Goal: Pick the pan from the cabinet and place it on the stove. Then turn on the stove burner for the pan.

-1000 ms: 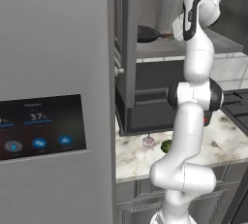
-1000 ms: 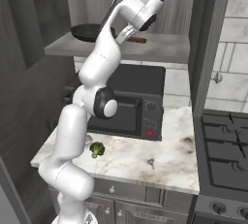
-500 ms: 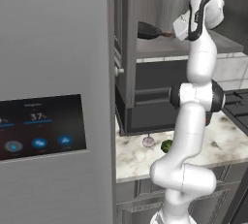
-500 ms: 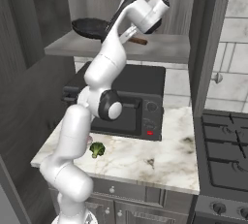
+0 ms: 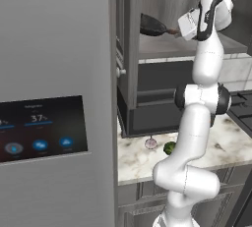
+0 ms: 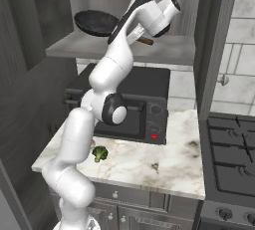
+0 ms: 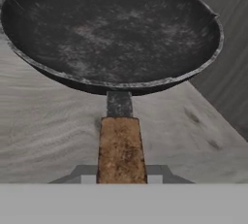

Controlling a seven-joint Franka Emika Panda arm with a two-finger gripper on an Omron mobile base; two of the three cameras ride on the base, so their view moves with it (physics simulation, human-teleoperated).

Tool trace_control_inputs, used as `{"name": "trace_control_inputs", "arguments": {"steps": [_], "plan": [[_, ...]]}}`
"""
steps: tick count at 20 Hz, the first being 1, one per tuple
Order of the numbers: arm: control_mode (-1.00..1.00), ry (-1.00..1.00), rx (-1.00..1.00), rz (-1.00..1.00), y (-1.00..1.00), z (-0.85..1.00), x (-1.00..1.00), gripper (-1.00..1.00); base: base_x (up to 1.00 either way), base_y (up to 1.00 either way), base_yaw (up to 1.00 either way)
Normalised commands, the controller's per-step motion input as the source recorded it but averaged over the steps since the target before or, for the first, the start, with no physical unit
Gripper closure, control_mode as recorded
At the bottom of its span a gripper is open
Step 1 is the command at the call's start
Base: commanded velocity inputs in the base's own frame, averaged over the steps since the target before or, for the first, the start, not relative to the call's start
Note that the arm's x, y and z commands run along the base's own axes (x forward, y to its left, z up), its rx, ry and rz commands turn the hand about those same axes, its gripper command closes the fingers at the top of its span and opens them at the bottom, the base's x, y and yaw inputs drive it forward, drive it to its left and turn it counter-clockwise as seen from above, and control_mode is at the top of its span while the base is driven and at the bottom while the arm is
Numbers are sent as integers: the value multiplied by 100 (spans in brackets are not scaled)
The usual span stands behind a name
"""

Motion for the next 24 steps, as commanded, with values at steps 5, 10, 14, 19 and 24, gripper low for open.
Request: {"name": "trace_control_inputs", "arguments": {"steps": [5, 10, 14, 19, 24], "plan": [[-100, -14, 1, 0, 12, -1, -22, 100, 0, 0, 0], [-100, -8, 7, 0, 21, -11, -31, 100, 0, 0, 0], [-100, -5, 8, -2, 20, -11, -43, 100, 0, 0, 0], [-100, -7, 9, -3, 18, -13, -54, 100, 0, 0, 0], [-100, -8, 7, -3, 19, -10, -54, 100, 0, 0, 0]]}}
